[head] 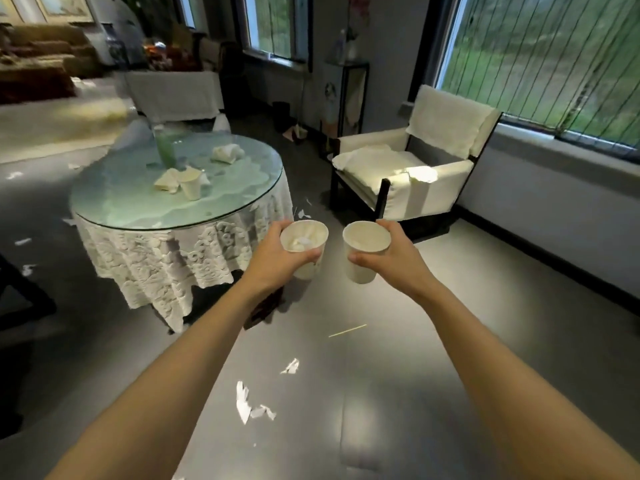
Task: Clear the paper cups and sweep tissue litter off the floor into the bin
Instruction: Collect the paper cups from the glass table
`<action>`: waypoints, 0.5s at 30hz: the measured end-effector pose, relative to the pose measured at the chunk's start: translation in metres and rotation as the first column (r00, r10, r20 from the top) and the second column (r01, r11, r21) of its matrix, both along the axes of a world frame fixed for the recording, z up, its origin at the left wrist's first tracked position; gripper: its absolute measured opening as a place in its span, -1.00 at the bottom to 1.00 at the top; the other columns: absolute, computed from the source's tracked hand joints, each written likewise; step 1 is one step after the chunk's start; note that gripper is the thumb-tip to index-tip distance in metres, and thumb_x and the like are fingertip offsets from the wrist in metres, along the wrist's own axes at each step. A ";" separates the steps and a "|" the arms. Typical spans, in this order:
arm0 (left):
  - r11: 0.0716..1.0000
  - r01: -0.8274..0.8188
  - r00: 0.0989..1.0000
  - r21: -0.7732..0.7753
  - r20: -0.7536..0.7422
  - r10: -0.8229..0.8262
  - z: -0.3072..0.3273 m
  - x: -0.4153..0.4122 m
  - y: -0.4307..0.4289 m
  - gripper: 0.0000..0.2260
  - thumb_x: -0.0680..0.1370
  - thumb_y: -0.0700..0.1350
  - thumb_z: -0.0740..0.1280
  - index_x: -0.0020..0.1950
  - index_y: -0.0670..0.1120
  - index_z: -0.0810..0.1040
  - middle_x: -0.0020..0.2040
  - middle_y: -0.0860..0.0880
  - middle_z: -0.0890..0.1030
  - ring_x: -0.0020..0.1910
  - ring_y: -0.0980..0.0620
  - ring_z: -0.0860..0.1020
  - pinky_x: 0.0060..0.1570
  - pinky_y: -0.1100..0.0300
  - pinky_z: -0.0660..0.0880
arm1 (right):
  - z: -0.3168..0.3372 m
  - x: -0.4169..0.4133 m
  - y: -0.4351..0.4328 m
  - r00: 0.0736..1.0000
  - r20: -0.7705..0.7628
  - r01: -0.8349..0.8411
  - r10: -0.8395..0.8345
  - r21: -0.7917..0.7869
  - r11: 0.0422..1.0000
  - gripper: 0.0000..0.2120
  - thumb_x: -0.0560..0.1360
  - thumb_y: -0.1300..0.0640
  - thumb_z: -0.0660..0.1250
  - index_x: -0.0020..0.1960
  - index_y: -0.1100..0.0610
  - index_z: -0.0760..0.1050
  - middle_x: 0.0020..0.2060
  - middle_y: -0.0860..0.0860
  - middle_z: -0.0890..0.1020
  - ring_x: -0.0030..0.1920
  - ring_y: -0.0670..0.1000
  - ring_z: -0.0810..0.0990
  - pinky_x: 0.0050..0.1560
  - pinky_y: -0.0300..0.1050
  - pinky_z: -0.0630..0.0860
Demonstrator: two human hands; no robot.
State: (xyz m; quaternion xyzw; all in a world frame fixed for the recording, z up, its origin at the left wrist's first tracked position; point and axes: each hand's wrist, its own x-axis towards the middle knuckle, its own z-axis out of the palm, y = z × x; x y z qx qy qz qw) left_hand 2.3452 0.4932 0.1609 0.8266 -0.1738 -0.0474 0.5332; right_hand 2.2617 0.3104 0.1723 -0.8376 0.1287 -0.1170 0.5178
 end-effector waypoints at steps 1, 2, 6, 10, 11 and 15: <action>1.000 0.008 1.000 0.004 0.002 -0.008 0.002 0.030 -0.016 -0.41 0.40 -0.05 0.51 0.34 -0.06 0.34 0.13 0.06 0.45 0.03 0.13 0.43 -0.21 0.48 0.33 | 0.000 0.026 -0.017 1.000 0.002 0.016 -0.016 0.004 1.000 -0.31 0.37 0.08 0.52 0.39 0.07 0.25 0.14 -0.03 0.46 0.12 -0.03 0.44 0.01 -0.19 0.38; 1.000 0.019 1.000 0.004 0.000 -0.019 0.002 0.060 -0.034 -0.40 0.39 -0.05 0.51 0.34 -0.06 0.34 0.15 0.04 0.46 0.06 0.10 0.43 -0.15 0.43 0.36 | -0.002 0.053 -0.036 1.000 0.006 0.026 -0.026 0.002 1.000 -0.30 0.36 0.08 0.53 0.39 0.06 0.25 0.16 -0.02 0.46 0.14 -0.02 0.45 0.03 -0.17 0.39; 0.999 0.033 0.999 -0.009 -0.006 -0.034 -0.009 0.183 -0.106 -0.39 0.35 -0.05 0.53 0.33 -0.04 0.35 0.17 0.02 0.48 0.12 0.05 0.46 0.05 0.22 0.41 | -0.014 0.173 -0.111 0.999 -0.008 0.039 -0.039 -0.013 0.999 -0.28 0.36 0.08 0.53 0.40 0.05 0.23 0.15 -0.03 0.44 0.14 -0.02 0.43 0.04 -0.14 0.40; 0.999 -0.010 1.000 -0.031 0.006 0.010 -0.024 0.312 -0.184 -0.39 0.37 -0.05 0.53 0.33 -0.03 0.32 0.15 0.03 0.46 0.11 0.04 0.45 0.01 0.22 0.43 | -0.026 0.311 -0.187 1.000 0.007 -0.017 0.018 -0.014 1.000 -0.28 0.35 0.07 0.53 0.39 0.03 0.23 0.11 -0.08 0.42 0.10 -0.07 0.42 -0.05 -0.27 0.42; 0.999 -0.033 0.999 -0.025 0.007 0.034 -0.027 0.345 -0.202 -0.39 0.37 -0.04 0.52 0.33 -0.02 0.31 0.14 0.04 0.45 0.11 0.04 0.45 0.00 0.22 0.43 | -0.027 0.345 -0.205 0.999 0.011 -0.038 0.038 -0.021 0.999 -0.28 0.35 0.08 0.53 0.39 0.03 0.24 0.09 -0.09 0.42 0.09 -0.08 0.40 -0.10 -0.34 0.38; 0.993 -0.118 0.993 -0.025 -0.021 0.117 -0.023 0.463 -0.265 -0.38 0.37 -0.01 0.52 0.33 0.01 0.31 0.13 0.06 0.44 0.10 0.04 0.44 -0.07 0.25 0.44 | -0.012 0.475 -0.273 0.993 -0.016 -0.117 0.116 -0.085 0.989 -0.32 0.36 0.10 0.53 0.36 0.05 0.25 0.11 -0.06 0.43 0.09 -0.05 0.41 -0.03 -0.27 0.36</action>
